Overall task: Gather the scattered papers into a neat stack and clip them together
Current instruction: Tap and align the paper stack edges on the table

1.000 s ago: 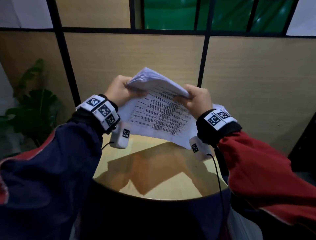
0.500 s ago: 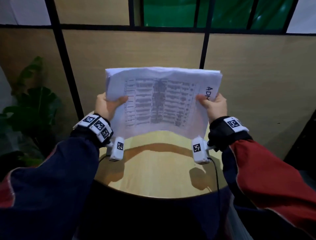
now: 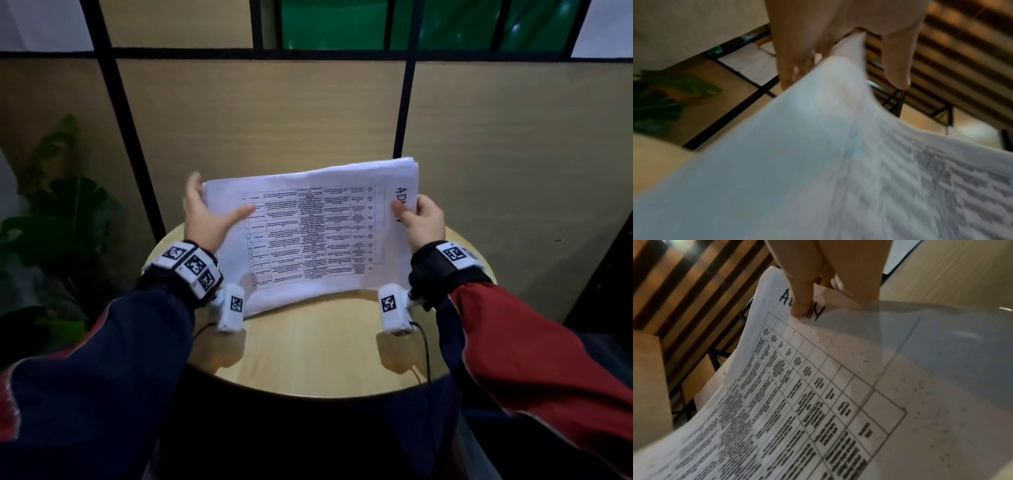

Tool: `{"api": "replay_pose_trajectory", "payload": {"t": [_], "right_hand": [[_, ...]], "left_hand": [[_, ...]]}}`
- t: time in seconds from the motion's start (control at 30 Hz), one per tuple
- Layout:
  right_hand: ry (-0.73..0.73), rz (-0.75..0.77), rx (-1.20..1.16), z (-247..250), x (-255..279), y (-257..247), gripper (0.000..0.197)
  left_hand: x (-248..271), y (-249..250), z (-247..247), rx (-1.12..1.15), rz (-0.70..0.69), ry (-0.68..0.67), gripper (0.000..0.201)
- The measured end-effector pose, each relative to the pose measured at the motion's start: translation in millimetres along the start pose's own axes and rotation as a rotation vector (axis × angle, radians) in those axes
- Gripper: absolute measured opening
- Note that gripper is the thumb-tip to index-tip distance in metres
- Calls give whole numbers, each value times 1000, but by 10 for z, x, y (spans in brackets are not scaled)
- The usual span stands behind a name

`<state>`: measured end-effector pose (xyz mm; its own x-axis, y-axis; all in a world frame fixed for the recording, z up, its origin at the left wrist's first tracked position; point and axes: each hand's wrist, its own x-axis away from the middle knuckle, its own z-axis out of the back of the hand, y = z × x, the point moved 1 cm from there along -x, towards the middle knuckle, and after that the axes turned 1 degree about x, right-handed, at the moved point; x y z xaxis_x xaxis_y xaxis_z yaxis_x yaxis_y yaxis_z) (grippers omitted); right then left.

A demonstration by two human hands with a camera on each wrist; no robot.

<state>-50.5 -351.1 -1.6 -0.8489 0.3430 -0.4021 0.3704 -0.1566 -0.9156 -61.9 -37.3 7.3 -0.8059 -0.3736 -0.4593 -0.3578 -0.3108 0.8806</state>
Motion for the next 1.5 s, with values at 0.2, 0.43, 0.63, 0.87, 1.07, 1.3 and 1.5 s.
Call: {"api": "replay_pose_trajectory", "payload": {"t": [0.2, 0.43, 0.63, 0.87, 1.07, 1.3, 1.5], "right_hand": [[-195, 322, 74, -228, -42, -698, 15], [26, 602, 188, -293, -17, -871, 26], [-76, 77, 55, -263, -37, -391, 104], [-271, 191, -210, -408, 28, -608, 49], [-159, 121, -121, -372, 161, -227, 36], [-99, 182, -186, -353, 19, -520, 33], [-89, 333, -136, -338, -99, -925, 24]], "left_hand": [[-228, 795, -99, -520, -322, -313, 113], [-205, 747, -213, -421, -186, -517, 34], [-72, 605, -130, 144, 4, -256, 15], [118, 725, -383, 327, 88, -20, 31], [215, 392, -416, 316, 120, -127, 39], [83, 729, -349, 344, -12, -254, 59], [-87, 940, -272, 436, -58, -252, 53]]}}
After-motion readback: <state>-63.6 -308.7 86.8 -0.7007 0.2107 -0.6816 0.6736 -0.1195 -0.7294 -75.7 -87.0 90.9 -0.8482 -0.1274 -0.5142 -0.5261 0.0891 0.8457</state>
